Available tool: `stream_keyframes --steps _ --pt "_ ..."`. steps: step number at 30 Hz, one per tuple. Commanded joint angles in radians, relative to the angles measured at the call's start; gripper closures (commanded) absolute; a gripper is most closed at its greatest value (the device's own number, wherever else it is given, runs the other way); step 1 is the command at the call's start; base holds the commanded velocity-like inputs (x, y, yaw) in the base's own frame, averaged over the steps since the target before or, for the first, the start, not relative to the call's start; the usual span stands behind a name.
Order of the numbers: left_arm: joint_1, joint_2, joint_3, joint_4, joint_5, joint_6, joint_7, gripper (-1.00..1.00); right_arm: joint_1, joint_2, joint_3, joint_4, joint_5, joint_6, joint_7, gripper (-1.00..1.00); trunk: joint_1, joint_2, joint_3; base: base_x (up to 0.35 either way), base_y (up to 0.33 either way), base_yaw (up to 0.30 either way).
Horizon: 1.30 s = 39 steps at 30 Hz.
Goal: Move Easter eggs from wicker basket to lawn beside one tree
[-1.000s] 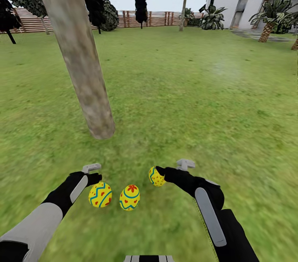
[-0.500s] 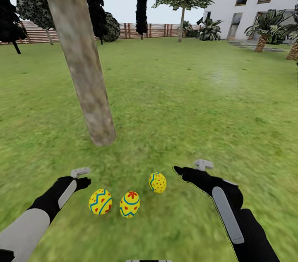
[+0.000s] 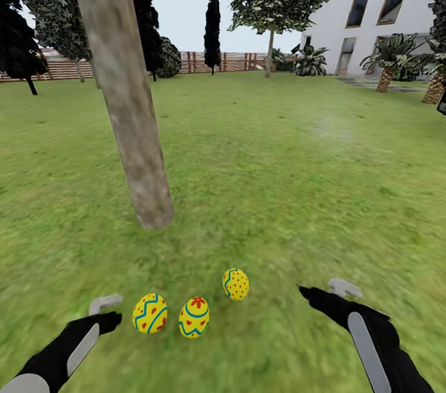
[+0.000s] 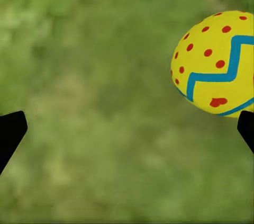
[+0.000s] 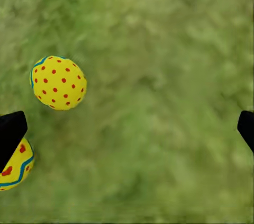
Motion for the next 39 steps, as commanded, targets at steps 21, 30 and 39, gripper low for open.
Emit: stream_keyframes --steps 21,30,39 --pt "0.036 -0.065 -0.006 0.305 0.011 -0.409 0.012 -1.00 0.091 0.005 -0.056 0.245 0.107 -0.373 -0.004 -1.00 -0.023 0.031 0.078 0.000 0.000 0.000" --pt "0.037 -0.074 -0.008 0.353 0.012 -0.453 0.012 -1.00 0.091 0.013 -0.085 0.276 0.102 -0.433 -0.018 -1.00 -0.058 0.094 0.106 0.000 0.000 0.000" --pt "0.037 -0.083 -0.009 0.356 0.007 -0.458 0.012 -1.00 0.090 0.020 -0.165 0.491 0.101 -0.439 -0.016 -1.00 -0.092 0.157 0.134 0.000 0.000 0.000"
